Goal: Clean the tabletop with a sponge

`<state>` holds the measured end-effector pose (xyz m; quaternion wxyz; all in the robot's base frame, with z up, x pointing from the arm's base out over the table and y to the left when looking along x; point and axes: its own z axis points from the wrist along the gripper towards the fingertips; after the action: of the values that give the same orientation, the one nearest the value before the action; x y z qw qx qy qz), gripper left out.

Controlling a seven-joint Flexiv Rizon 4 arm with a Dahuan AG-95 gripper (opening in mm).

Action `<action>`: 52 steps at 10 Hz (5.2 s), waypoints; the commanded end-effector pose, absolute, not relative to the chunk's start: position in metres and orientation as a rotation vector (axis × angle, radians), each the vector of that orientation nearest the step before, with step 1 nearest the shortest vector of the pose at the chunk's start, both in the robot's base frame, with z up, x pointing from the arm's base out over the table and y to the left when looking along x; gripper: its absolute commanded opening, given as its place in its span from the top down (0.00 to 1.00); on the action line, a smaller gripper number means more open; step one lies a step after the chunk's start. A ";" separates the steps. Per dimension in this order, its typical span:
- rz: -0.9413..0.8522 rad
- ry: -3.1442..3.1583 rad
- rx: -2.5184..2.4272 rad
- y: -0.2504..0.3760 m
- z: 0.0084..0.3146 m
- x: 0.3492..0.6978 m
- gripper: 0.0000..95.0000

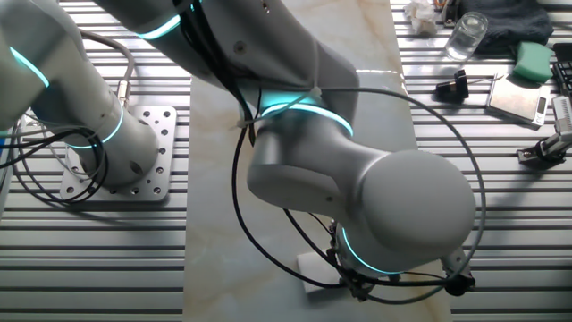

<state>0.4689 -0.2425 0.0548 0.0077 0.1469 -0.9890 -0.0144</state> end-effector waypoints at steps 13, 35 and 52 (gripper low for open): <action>-0.049 -3.079 0.517 -0.243 0.045 0.469 0.20; -0.031 -3.109 0.506 -0.253 0.013 0.451 1.00; -0.016 -3.106 0.499 -0.240 0.013 0.449 1.00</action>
<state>0.4489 -0.2384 0.0131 -0.0024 0.1573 -0.9875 -0.0055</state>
